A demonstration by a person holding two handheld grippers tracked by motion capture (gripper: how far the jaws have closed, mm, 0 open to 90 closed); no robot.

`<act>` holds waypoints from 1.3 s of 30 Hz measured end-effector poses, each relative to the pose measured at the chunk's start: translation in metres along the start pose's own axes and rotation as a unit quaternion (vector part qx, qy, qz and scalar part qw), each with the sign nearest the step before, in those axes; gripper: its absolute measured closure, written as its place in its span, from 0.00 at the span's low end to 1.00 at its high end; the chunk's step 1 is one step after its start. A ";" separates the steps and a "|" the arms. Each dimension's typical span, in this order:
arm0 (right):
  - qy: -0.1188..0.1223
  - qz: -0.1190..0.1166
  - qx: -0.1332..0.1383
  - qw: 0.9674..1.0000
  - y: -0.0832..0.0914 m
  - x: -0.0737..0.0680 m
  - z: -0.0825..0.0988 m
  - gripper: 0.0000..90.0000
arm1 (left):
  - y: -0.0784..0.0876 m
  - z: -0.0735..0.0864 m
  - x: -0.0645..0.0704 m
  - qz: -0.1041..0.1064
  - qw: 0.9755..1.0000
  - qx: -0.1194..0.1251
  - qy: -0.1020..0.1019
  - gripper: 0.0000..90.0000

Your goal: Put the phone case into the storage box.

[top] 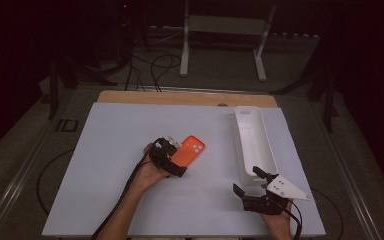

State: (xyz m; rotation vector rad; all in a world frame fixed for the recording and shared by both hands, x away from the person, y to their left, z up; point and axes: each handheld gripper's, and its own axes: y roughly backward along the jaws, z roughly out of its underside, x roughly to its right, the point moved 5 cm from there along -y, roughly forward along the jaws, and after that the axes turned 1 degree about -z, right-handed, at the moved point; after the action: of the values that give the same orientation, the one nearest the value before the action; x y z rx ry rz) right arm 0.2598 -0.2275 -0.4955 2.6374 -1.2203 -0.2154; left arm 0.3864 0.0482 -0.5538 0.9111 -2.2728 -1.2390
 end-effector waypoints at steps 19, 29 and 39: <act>-0.001 0.000 0.000 1.000 0.000 0.000 0.000 0.10 | -0.007 -0.004 0.000 -0.001 1.000 -0.023 0.001 0.00; -0.001 0.000 -0.001 1.000 0.000 0.000 0.000 0.10 | -0.009 -0.004 0.000 -0.015 0.999 -0.030 -0.006 0.01; 0.000 0.000 -0.002 1.000 0.000 -0.001 0.001 0.10 | -0.010 -0.005 0.001 -0.018 0.999 -0.045 -0.002 0.01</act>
State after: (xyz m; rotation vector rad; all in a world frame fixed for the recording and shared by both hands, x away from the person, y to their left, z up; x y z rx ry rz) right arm 0.2593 -0.2268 -0.4961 2.6345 -1.2175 -0.2184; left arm 0.3926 0.0408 -0.5590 0.9207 -2.1939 -1.3478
